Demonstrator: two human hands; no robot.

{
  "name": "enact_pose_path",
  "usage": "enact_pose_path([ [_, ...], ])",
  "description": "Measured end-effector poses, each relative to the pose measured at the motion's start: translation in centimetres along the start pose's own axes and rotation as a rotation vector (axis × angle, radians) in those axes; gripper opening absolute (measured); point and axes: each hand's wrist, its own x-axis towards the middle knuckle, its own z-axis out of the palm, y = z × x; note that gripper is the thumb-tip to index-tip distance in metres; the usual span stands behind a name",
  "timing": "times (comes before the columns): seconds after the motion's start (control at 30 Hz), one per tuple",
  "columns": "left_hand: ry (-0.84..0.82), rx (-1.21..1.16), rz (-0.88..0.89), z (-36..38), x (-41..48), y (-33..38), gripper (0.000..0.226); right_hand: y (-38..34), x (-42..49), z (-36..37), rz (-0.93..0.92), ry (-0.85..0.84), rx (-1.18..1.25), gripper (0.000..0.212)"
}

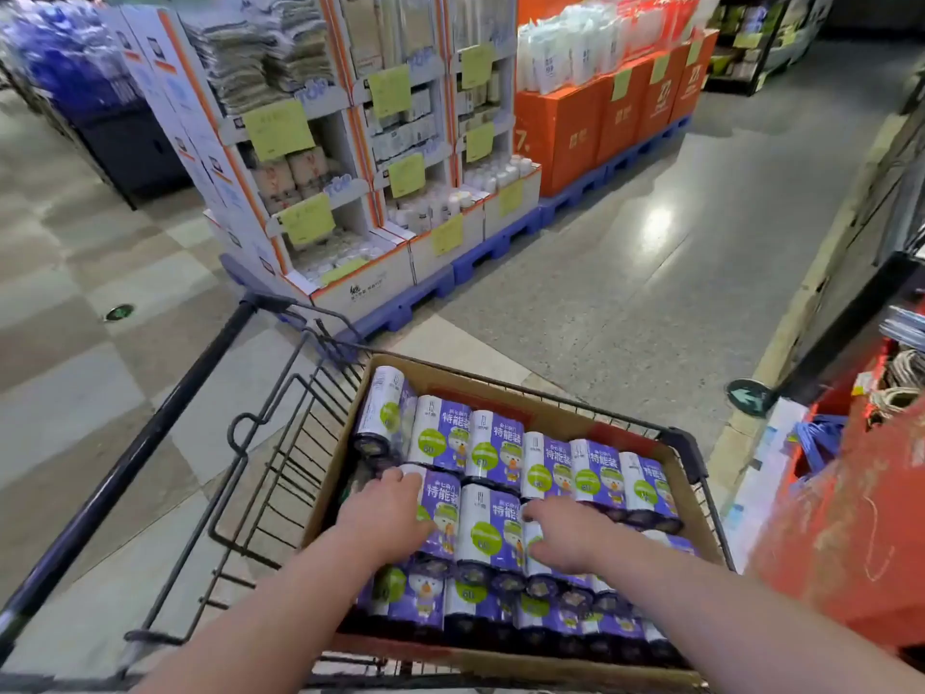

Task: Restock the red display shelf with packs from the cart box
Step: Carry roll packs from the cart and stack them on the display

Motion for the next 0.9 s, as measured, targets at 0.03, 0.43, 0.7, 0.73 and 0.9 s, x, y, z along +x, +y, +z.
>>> enact_pose_path([
  [0.03,-0.037,-0.015,-0.034,0.2,0.5,0.0,0.060,0.2,0.9,0.3,-0.002,-0.019,0.021,0.050],
  [0.43,-0.132,-0.069,-0.289,1.7,4.1,1.0,0.076,0.3,6.7,4.4,0.198,-0.134,0.722,0.089],
  [0.7,-0.010,-0.317,-0.532,2.1,4.7,1.9,0.095,0.3,8.5,5.9,0.429,-0.074,1.321,0.069],
  [0.73,-0.014,-0.326,-0.534,2.0,4.6,2.0,0.091,0.4,8.5,5.8,0.436,-0.071,1.332,0.058],
  [0.9,-0.023,-0.423,-0.486,1.6,4.3,1.4,0.086,0.0,8.4,5.7,0.443,-0.046,1.338,0.052],
])
